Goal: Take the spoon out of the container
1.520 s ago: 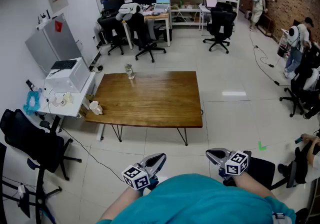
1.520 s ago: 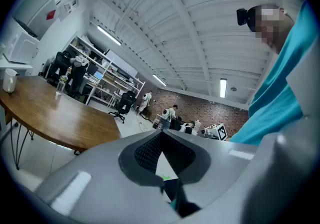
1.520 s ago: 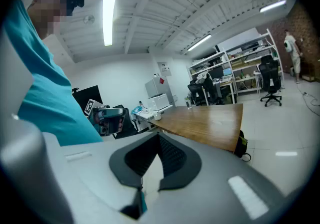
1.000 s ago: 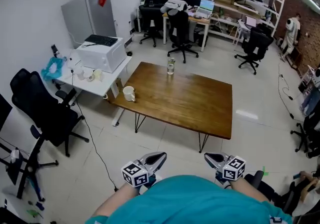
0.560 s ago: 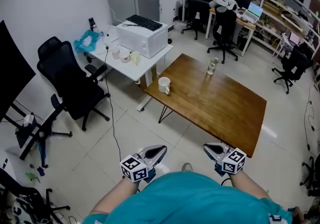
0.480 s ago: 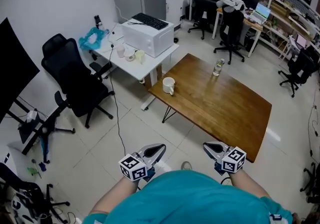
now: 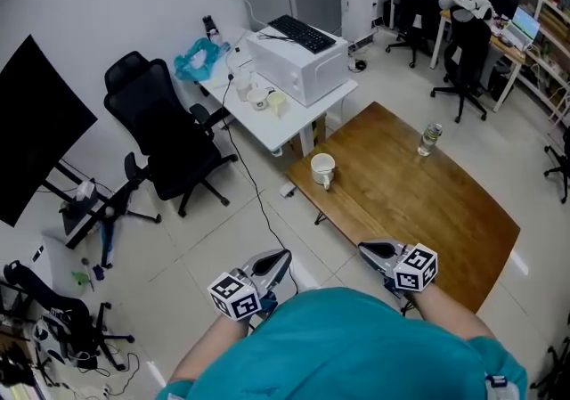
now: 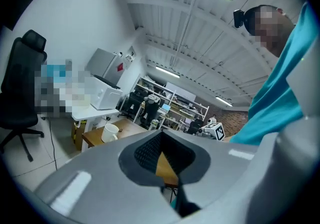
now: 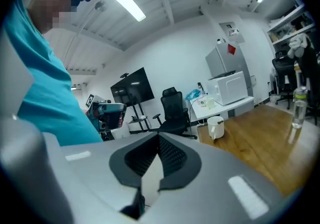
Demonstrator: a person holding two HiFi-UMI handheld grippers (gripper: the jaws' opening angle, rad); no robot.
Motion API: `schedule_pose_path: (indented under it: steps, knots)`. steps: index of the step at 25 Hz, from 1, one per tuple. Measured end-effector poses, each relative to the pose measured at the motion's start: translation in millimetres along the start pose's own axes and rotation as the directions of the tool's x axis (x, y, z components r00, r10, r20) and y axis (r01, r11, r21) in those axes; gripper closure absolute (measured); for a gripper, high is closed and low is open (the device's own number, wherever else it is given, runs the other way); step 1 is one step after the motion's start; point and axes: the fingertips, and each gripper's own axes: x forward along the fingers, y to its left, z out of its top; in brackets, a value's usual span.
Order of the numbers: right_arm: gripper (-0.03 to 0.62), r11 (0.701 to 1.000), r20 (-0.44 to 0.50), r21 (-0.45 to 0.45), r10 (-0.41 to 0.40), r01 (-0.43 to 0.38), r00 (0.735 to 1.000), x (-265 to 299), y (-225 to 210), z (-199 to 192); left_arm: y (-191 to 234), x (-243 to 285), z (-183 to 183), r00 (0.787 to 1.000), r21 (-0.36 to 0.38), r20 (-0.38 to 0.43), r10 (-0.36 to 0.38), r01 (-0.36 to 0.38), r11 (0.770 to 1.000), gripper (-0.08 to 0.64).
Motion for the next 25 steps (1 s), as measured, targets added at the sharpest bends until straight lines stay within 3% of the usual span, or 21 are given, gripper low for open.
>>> schedule_pose_path:
  steps: [6, 10, 15, 18, 22, 25]
  knots:
    - [0.589, 0.999, -0.040, 0.047, -0.007, 0.009, 0.999, 50.8, -68.4, 1.9, 62.5, 34.8, 13.4, 1.000, -0.018, 0.003, -0.009, 0.009, 1.000, 0.558]
    - [0.589, 0.993, -0.059, 0.082, -0.078, 0.082, 0.995, 99.5, -115.7, 4.2, 124.9, 43.6, 21.4, 0.998, -0.043, 0.013, -0.056, 0.056, 0.997, 0.558]
    - [0.576, 0.964, -0.124, 0.164, -0.192, 0.210, 0.974, 166.2, -177.6, 2.0, 212.2, 48.6, 55.0, 0.990, 0.005, -0.014, -0.137, 0.137, 0.991, 0.558]
    - [0.538, 0.903, -0.142, 0.300, -0.277, 0.308, 0.950, 195.8, -216.0, 0.2, 255.9, 52.8, 74.4, 0.982, 0.003, -0.054, -0.181, 0.182, 0.983, 0.558]
    - [0.460, 0.778, -0.166, 0.482, -0.370, 0.403, 0.914, 202.2, -270.1, -16.3, 281.5, 68.6, 71.3, 0.971, -0.031, -0.074, -0.227, 0.225, 0.974, 0.558]
    - [0.431, 0.727, -0.185, 0.534, -0.397, 0.431, 0.899, 220.1, -310.9, -14.9, 310.0, 86.8, 76.3, 0.967, -0.038, -0.083, -0.239, 0.237, 0.971, 0.558]
